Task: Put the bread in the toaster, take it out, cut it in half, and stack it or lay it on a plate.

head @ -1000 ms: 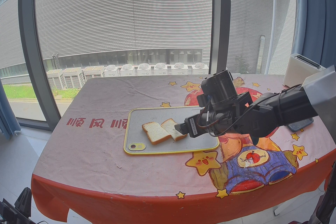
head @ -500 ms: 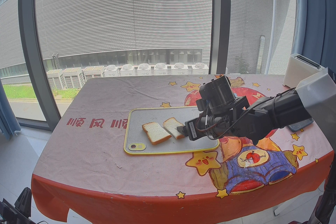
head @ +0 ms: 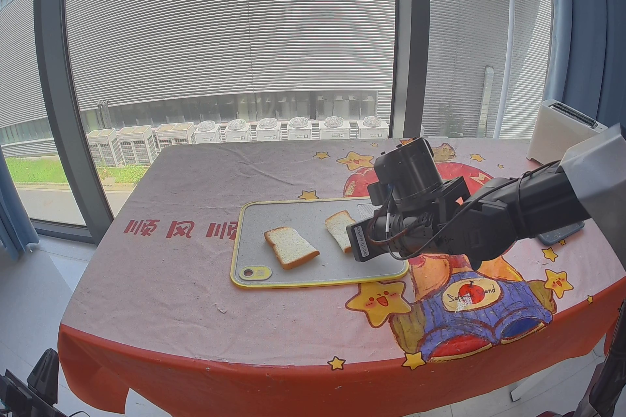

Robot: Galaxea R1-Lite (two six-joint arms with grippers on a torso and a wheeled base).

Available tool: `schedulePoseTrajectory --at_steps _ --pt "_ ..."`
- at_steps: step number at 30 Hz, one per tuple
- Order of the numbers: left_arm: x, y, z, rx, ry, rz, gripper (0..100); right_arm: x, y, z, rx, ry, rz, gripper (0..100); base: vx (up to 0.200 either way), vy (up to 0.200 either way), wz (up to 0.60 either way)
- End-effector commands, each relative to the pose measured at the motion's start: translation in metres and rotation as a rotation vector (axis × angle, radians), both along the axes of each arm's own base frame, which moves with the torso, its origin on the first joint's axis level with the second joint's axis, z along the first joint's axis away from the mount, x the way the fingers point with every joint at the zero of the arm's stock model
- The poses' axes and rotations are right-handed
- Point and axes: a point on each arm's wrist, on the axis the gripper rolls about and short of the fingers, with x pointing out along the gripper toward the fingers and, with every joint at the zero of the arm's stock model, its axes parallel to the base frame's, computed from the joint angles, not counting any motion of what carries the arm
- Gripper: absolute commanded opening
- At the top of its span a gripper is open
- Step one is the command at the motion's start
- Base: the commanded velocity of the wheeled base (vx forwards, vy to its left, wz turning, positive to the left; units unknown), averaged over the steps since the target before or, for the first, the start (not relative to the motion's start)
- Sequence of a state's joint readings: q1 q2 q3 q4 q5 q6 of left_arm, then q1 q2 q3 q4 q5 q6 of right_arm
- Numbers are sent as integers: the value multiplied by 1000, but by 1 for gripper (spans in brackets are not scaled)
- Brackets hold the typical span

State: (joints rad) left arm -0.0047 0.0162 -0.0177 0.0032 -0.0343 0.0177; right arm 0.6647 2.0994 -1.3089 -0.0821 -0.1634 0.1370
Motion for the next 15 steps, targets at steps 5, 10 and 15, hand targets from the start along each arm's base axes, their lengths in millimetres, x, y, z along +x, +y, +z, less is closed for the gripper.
schedulePoseTrajectory --at_steps 5,10,15 --pt "0 0 -5 -1 0 -1 0 -14 -5 31 48 -58 10 0 0 0 0" --pt "0 0 -5 -1 0 -1 0 -21 -11 44 75 -75 0 0 0 0 0" --pt "0 0 -5 -1 0 -1 0 -36 -23 61 116 -93 -14 0 0 0 0"
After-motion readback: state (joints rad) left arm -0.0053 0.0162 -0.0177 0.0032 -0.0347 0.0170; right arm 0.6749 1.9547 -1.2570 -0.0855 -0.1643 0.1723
